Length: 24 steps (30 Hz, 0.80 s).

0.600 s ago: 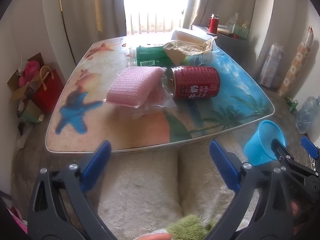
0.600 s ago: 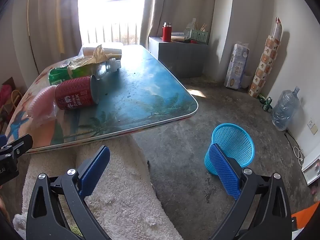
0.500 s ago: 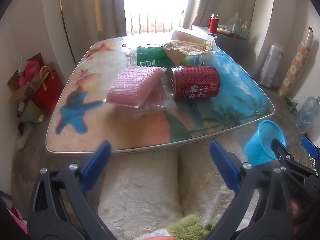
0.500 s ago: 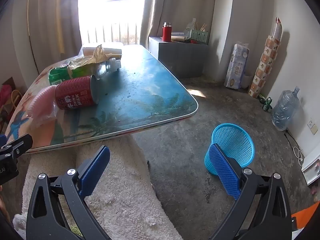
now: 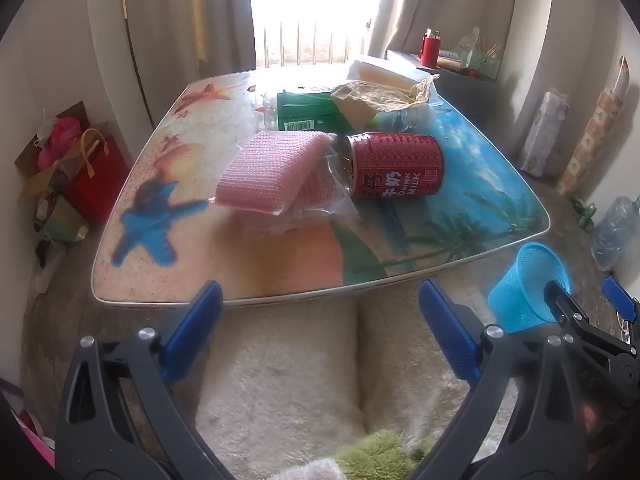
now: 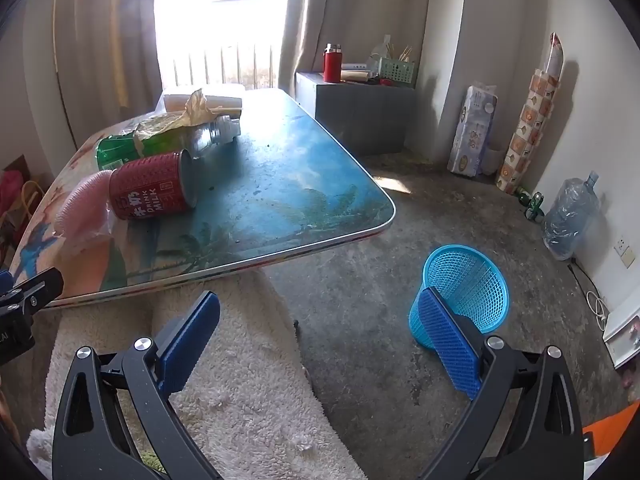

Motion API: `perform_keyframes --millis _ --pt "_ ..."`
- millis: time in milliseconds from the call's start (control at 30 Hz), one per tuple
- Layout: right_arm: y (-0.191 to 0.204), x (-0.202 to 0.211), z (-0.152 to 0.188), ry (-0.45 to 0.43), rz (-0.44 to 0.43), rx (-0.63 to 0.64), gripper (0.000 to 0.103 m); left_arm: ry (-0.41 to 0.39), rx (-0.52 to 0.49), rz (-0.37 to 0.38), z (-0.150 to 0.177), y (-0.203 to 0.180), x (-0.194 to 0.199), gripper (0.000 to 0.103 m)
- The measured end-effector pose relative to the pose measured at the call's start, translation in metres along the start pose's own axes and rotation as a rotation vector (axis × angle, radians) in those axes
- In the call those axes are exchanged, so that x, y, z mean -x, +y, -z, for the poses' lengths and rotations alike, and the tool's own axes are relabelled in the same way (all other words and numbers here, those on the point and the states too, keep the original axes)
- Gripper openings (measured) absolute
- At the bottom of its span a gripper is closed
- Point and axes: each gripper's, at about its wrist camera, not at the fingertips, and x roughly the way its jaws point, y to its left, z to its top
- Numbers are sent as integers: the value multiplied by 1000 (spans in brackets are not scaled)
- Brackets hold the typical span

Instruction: Collect trash

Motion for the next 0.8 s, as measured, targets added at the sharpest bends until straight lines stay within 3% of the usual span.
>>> perform_keyframes --millis 800 --pt "0 -2 4 6 2 -3 97 7 5 2 -1 6 1 95"
